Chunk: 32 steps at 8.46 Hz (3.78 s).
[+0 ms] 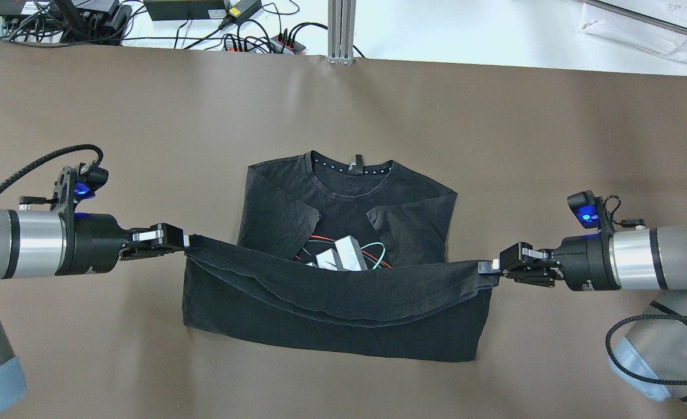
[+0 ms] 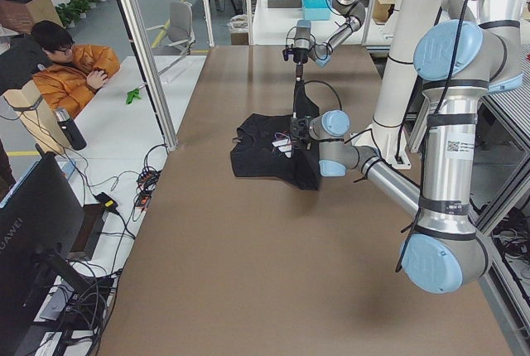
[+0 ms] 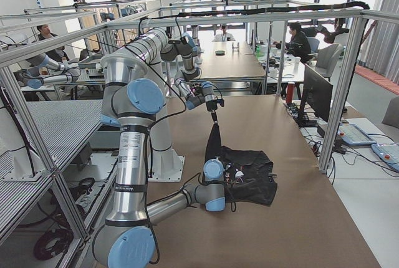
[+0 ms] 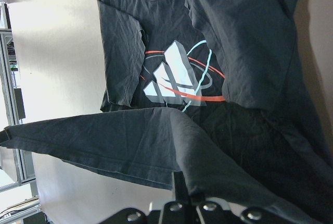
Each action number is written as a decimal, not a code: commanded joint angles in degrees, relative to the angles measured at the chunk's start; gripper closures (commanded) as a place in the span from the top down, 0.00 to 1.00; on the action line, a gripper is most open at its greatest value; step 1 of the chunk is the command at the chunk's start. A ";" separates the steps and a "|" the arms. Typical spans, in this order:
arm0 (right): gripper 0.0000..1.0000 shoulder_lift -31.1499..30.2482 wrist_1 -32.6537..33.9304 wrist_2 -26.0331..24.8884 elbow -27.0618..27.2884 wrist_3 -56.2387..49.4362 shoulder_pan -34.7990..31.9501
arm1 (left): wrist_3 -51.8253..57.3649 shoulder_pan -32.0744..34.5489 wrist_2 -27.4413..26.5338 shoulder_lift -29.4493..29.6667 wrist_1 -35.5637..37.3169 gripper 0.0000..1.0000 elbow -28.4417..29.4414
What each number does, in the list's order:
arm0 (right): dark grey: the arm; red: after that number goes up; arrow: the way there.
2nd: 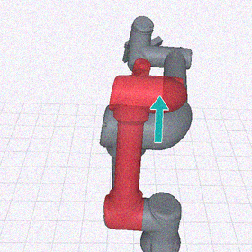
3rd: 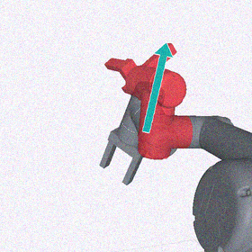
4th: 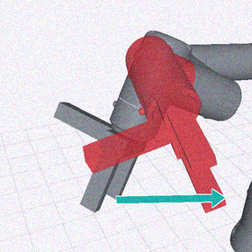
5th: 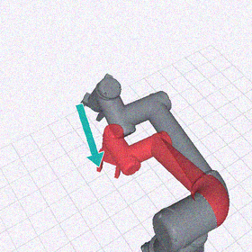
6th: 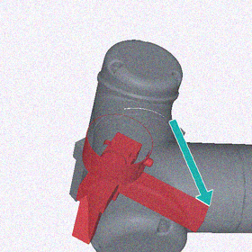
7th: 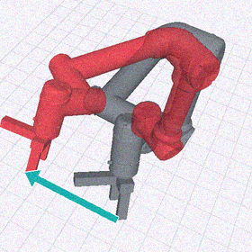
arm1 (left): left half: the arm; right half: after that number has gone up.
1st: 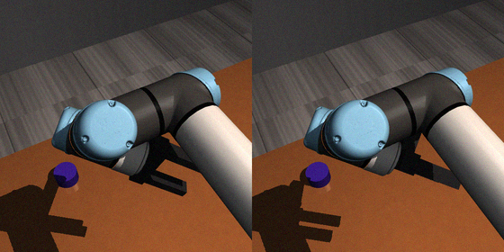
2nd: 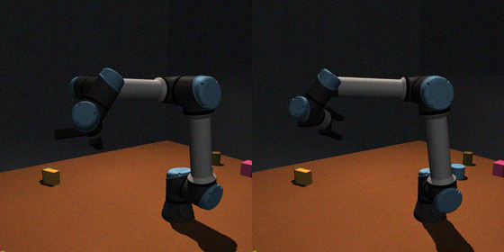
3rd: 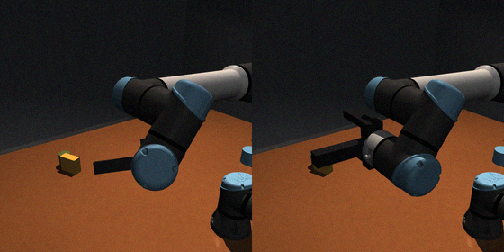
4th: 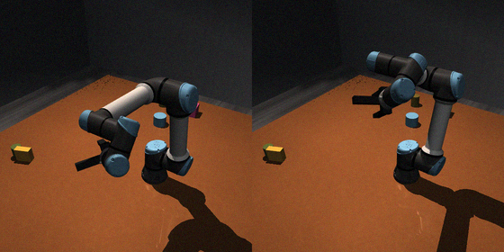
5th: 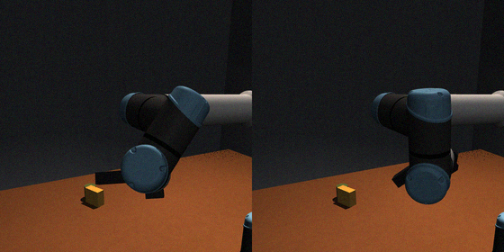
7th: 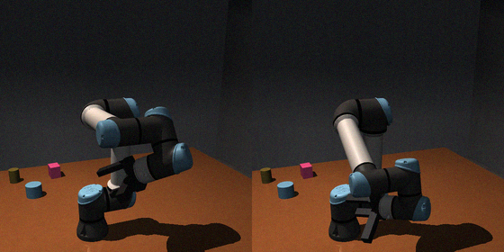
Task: Fold clothes
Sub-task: 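Lift the hem with both grippers and fold it toward the collar, then lower the folded hem onto the shirt and open both grippers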
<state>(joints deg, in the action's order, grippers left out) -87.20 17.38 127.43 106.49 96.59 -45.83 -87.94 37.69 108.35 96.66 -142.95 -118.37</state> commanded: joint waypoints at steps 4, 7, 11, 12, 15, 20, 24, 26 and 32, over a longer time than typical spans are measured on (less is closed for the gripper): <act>0.00 2.47 9.06 -8.84 -1.19 -6.94 -2.68 | 1.28 7.21 1.43 6.43 0.75 0.00 13.68; 0.00 7.88 18.79 -14.92 -2.76 -11.34 -3.91 | 1.80 11.61 2.57 10.55 0.66 0.00 20.61; 0.00 11.43 20.85 -17.39 -7.44 -11.52 -5.23 | 1.46 12.50 2.22 15.13 0.83 0.00 25.74; 0.00 11.35 20.85 -17.30 -7.78 -11.60 -5.76 | 1.80 12.58 2.22 15.13 0.49 0.00 27.22; 0.00 11.52 20.76 -17.30 -8.05 -11.08 -6.29 | 1.28 12.58 1.95 16.35 0.66 0.00 27.67; 0.93 13.81 21.20 -16.95 -7.87 -10.46 -5.94 | -0.92 12.50 2.31 16.81 0.31 0.66 25.12; 0.94 13.46 22.08 -16.86 -8.40 -11.43 -6.11 | -0.05 12.23 1.60 16.45 0.31 0.94 25.03; 0.94 13.02 23.74 -15.38 -7.53 -10.38 -5.07 | -0.13 12.23 1.52 17.33 0.39 0.94 25.12; 0.94 6.52 28.50 -13.69 -7.08 -9.14 7.40 | -0.22 12.41 1.34 17.24 0.39 0.94 24.77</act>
<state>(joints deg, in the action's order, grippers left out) -78.48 46.09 114.75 99.60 87.37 -41.51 -88.15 50.05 109.70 113.89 -142.56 -93.57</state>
